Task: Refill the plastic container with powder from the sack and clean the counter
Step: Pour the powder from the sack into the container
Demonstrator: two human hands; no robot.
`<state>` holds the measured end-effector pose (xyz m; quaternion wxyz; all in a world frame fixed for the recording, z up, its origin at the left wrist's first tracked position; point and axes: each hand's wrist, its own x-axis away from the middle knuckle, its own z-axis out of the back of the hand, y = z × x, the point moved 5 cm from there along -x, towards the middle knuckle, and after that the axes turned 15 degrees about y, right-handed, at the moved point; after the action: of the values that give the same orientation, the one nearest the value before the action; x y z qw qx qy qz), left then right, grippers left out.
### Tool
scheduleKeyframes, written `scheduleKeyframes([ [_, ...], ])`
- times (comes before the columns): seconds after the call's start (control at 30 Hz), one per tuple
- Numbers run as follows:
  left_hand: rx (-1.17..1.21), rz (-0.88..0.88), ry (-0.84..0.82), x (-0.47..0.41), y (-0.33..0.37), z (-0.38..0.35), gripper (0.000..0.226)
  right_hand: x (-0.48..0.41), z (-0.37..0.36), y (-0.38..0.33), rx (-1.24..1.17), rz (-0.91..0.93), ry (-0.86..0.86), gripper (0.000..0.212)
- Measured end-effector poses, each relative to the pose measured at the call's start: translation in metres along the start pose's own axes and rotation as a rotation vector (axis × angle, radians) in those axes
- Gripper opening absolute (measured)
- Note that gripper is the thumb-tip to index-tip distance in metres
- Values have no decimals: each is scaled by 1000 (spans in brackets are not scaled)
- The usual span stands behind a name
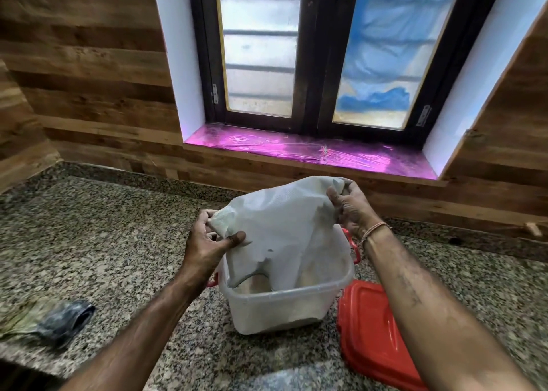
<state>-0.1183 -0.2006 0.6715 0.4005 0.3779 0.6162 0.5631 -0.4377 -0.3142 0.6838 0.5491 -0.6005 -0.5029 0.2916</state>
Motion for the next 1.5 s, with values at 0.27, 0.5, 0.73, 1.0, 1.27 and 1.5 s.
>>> scheduleKeyframes([
  [0.27,66,27,-10,5,3,4,61,2,-7,-11,-50,59,-61,44],
  [0.5,-89,-85,181,-2,2,14,21,3,-11,-14,12,93,-76,39],
  [0.73,-120,-142,244,-4,7,10,6,-1,-11,-29,186,149,-70,16],
  [1.0,-39,-99,318,-11,12,11,19,-5,-3,-38,282,261,-45,16],
  [1.27,-482,-277,250,-15,35,9,26,3,0,-38,221,287,-125,19],
  [1.5,-945,-489,-14,-18,74,-67,53,14,-16,-43,161,286,-190,16],
])
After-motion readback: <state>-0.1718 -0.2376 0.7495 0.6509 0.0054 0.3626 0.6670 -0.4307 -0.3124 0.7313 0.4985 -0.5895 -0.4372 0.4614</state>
